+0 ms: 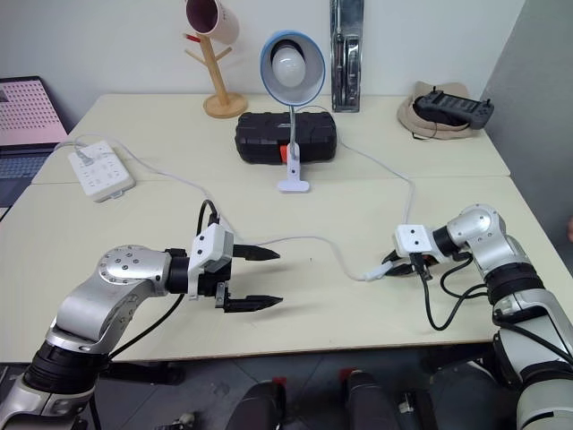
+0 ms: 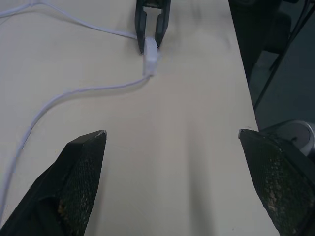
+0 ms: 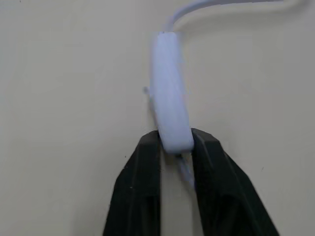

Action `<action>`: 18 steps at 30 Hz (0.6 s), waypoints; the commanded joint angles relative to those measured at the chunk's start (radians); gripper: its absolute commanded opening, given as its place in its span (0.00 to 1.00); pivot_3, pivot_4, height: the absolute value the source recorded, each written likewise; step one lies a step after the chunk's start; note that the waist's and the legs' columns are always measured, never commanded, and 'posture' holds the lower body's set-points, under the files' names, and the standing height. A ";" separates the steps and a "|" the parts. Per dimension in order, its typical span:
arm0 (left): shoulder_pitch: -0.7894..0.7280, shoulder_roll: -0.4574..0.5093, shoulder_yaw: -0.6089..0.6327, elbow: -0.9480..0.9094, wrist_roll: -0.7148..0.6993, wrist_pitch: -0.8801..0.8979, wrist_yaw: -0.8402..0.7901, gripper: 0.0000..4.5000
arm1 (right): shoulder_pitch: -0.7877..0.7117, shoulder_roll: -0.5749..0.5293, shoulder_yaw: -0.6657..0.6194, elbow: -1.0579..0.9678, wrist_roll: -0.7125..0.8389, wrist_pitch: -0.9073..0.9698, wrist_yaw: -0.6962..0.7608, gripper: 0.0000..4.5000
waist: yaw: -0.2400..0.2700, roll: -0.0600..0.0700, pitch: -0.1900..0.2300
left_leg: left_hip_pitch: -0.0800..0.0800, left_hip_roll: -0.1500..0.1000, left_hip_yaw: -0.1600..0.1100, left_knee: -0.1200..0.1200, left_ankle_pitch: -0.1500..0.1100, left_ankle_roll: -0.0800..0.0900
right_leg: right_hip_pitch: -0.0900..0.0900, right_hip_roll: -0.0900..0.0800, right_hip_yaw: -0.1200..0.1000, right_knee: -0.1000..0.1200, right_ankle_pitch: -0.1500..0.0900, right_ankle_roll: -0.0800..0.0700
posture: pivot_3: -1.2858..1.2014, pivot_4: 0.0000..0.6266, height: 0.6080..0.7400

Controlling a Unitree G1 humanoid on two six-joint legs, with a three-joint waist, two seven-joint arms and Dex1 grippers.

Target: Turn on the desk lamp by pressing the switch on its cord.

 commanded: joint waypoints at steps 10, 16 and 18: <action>-0.045 -0.118 0.127 -0.012 -0.251 0.323 0.182 1.00 | 0.117 -0.068 -0.209 -0.602 0.469 1.119 -0.067 0.09 | 0.009 0.001 0.000 | -0.001 0.000 -0.002 0.000 0.000 0.000 | 0.000 0.000 -0.001 0.001 0.000 0.000 | 0.52 0.24 1.00; -0.126 -0.275 0.292 0.017 -0.647 0.687 0.396 1.00 | 0.142 0.017 -0.418 -0.740 0.688 1.506 -0.296 0.09 | 0.010 0.000 0.000 | -0.001 0.000 -0.005 0.001 0.000 0.000 | 0.002 0.000 -0.004 0.000 -0.001 0.001 | 0.52 0.24 1.00; -0.138 -0.318 0.323 0.033 -0.735 0.741 0.464 1.00 | 0.143 0.041 -0.466 -0.762 0.735 1.574 -0.348 0.09 | 0.009 0.000 0.000 | -0.001 -0.001 -0.005 0.001 0.000 0.000 | 0.002 0.000 -0.003 0.000 -0.001 0.001 | 0.52 0.24 1.00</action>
